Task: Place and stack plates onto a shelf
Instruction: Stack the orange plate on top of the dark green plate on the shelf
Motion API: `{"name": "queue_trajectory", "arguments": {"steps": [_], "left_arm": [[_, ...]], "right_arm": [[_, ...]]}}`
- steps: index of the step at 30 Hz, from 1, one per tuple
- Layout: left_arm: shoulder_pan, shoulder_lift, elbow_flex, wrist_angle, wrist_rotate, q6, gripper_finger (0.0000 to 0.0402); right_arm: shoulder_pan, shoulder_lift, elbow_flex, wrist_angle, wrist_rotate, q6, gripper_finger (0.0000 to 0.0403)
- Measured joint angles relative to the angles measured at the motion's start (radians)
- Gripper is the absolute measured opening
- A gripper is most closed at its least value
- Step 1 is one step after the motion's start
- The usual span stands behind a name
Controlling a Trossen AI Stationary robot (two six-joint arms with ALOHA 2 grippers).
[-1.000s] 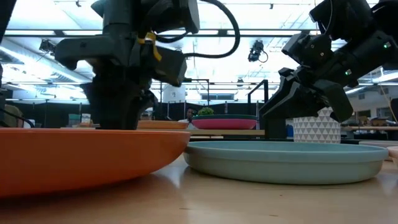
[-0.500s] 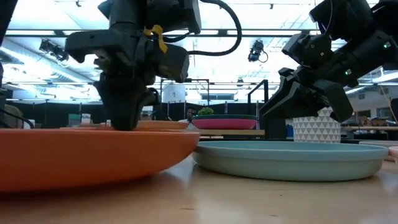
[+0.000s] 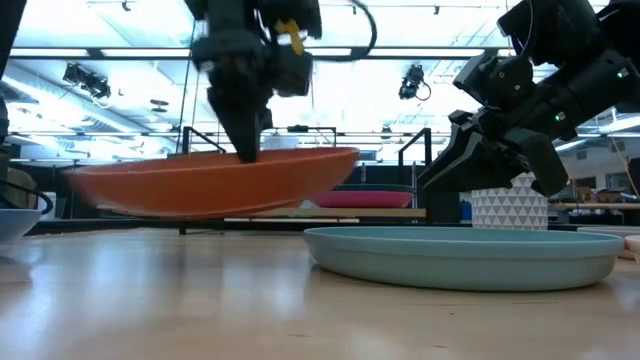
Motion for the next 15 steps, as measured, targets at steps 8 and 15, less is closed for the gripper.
{"name": "queue_trajectory", "arguments": {"steps": [8, 15], "left_arm": [[0.226, 0.000, 0.014, 0.006, 0.000, -0.108, 0.0017], [0.340, -0.002, 0.165, 0.009, -0.015, -0.156, 0.0015]], "right_arm": [[0.002, 0.000, 0.000, -0.055, 0.003, 0.076, 0.0132], [0.030, 0.000, 0.000, -0.094, 0.005, 0.162, 0.0132]]}}
